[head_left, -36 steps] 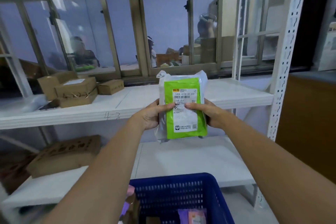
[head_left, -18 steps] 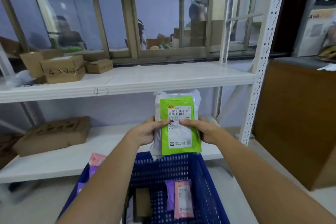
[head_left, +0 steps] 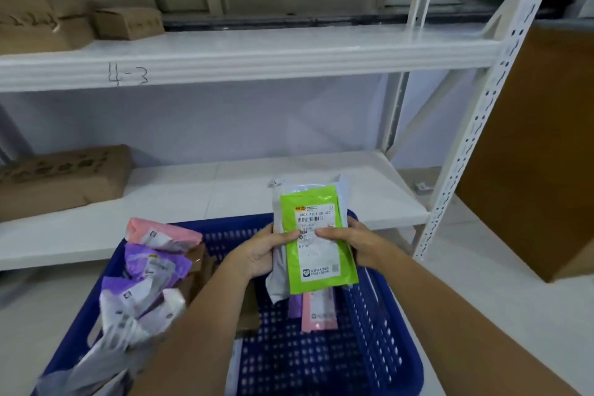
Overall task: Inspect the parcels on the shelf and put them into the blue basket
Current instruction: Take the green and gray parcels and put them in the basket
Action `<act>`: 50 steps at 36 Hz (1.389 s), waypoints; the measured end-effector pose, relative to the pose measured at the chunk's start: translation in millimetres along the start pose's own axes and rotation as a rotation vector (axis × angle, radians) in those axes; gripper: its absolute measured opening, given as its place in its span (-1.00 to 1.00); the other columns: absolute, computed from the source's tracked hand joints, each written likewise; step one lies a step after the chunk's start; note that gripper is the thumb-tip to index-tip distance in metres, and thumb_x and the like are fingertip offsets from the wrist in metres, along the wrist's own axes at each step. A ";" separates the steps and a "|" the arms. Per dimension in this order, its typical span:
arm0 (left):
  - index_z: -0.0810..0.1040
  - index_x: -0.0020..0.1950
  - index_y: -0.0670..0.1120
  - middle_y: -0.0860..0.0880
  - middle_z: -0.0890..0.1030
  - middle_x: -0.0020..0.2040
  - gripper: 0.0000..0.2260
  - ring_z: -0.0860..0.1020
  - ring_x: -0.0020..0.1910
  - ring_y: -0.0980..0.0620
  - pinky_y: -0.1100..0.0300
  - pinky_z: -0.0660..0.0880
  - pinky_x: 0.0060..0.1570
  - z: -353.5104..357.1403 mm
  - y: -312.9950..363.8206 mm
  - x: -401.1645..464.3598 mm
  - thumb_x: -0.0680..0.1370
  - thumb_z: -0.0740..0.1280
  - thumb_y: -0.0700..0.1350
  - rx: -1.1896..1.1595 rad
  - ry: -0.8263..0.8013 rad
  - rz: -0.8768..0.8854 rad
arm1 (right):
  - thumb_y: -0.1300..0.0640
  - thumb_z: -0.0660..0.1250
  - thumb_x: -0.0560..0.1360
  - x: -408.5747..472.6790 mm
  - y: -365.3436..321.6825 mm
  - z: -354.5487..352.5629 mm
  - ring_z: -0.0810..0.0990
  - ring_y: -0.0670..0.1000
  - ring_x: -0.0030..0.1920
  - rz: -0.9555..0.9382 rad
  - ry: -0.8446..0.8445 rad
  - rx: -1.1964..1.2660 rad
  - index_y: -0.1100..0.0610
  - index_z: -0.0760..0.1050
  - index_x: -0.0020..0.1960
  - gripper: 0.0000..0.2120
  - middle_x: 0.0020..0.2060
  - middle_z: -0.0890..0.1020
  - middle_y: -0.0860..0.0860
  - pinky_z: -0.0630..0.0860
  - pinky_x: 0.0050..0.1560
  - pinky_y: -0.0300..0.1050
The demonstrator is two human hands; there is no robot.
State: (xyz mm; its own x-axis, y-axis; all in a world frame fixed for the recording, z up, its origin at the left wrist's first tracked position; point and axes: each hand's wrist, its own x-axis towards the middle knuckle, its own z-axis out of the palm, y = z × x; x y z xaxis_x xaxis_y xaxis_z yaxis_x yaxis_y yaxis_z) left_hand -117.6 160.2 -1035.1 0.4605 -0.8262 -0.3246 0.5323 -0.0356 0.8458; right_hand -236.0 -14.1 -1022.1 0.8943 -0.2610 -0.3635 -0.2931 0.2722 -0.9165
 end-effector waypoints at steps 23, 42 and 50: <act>0.42 0.35 -0.23 -0.20 0.62 0.16 -0.39 0.62 0.11 -0.16 -0.12 0.54 0.16 -55.6 -171.4 81.6 0.35 0.55 -0.25 0.074 0.336 -0.279 | 0.09 0.61 0.27 67.5 170.8 -30.2 0.69 0.13 0.01 0.294 0.286 0.032 0.12 0.59 0.15 -0.52 -0.01 0.71 0.09 0.58 0.13 0.14; 0.48 0.29 -0.11 -0.06 0.60 0.18 -0.50 0.58 0.14 -0.05 0.03 0.53 0.14 -68.6 -245.3 122.6 0.39 0.53 -0.22 0.430 0.367 -0.326 | 0.31 0.47 0.42 116.6 242.4 -49.0 0.55 0.19 0.22 0.449 0.502 -0.238 0.23 0.37 0.32 -0.48 0.21 0.57 0.15 0.48 0.22 -0.01; 0.37 0.39 -0.09 -0.09 0.53 0.27 -0.26 0.53 0.19 -0.05 0.08 0.54 0.09 -72.9 -260.2 136.2 0.29 0.56 0.06 0.951 0.356 -0.367 | 0.20 0.55 0.36 132.8 265.3 -50.1 0.56 0.13 0.22 0.526 0.405 -0.478 0.30 0.27 0.44 -0.25 0.28 0.53 0.20 0.53 0.17 -0.06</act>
State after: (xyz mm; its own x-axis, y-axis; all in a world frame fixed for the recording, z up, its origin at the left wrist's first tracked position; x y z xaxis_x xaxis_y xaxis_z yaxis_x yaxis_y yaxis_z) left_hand -141.6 97.9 -1330.2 0.6468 -0.4705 -0.6002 -0.0194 -0.7969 0.6039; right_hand -212.0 -22.9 -1321.9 0.4348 -0.5487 -0.7140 -0.8346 0.0522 -0.5483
